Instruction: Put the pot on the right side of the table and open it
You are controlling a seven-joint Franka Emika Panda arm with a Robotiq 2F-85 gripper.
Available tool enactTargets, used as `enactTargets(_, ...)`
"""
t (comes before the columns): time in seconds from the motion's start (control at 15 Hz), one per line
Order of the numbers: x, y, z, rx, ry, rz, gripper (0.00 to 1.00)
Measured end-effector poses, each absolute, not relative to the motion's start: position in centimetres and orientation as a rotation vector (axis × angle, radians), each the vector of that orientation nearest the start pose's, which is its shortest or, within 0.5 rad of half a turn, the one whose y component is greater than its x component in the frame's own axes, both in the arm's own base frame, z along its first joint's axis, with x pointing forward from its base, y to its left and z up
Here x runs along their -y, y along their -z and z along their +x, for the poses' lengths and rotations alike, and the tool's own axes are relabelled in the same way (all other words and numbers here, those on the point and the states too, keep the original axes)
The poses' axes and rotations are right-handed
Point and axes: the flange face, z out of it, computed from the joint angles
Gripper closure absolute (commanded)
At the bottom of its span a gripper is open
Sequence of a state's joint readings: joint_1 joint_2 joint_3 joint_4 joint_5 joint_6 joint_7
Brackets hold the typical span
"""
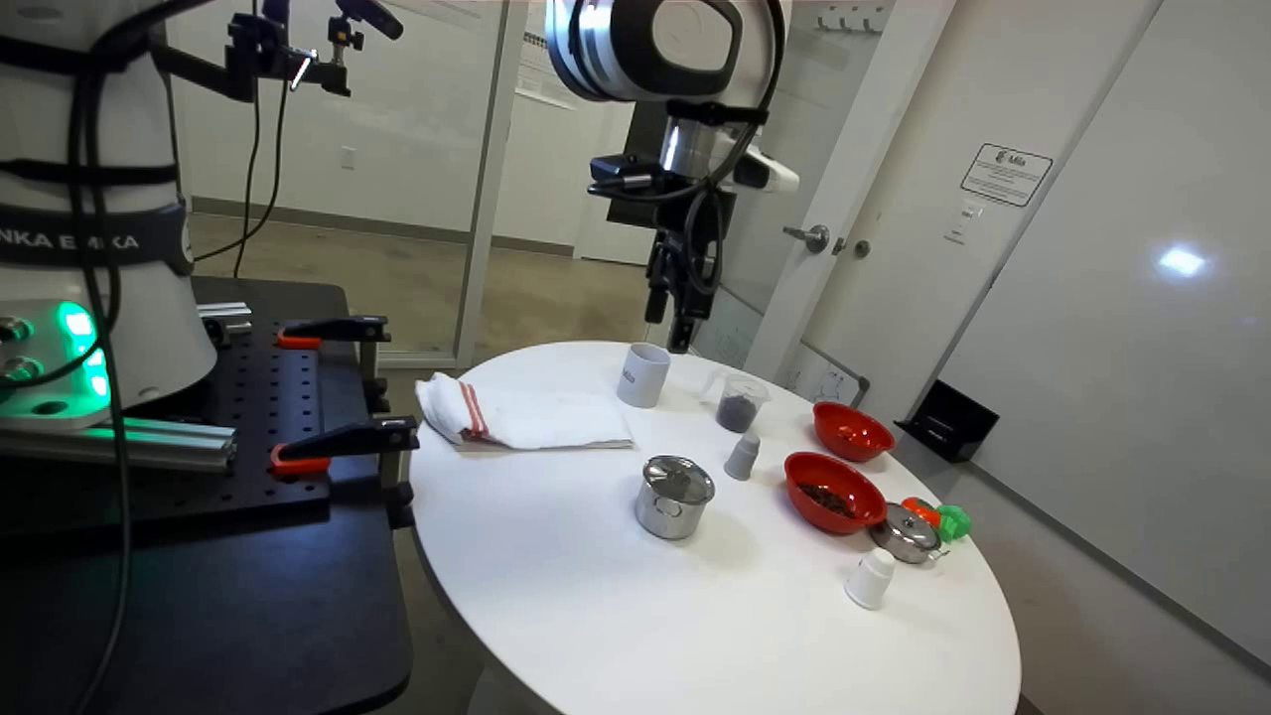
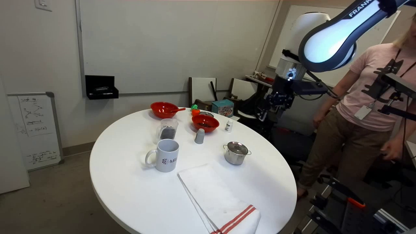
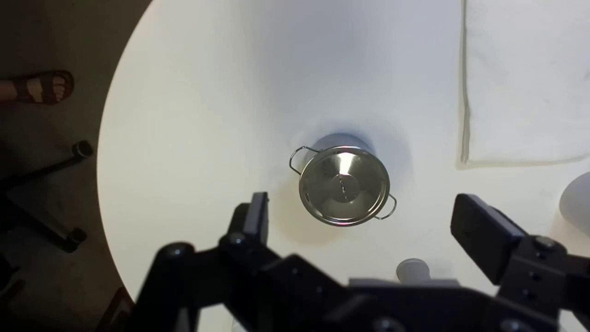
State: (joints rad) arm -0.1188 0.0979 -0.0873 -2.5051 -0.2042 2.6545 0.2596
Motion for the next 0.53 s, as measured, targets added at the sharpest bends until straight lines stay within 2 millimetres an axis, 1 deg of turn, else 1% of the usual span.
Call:
enactTargets(0.13,9.6,-23.4,46.9,-0.472,0.06,-3.217,0.0)
enactTargets(0.27,9.5,-21.4,47.6,-0.464,0.012,-3.218,0.0)
enactTargets(0.53,8.9,-17.5,50.3,-0.398,-0.057,-3.229,0.0)
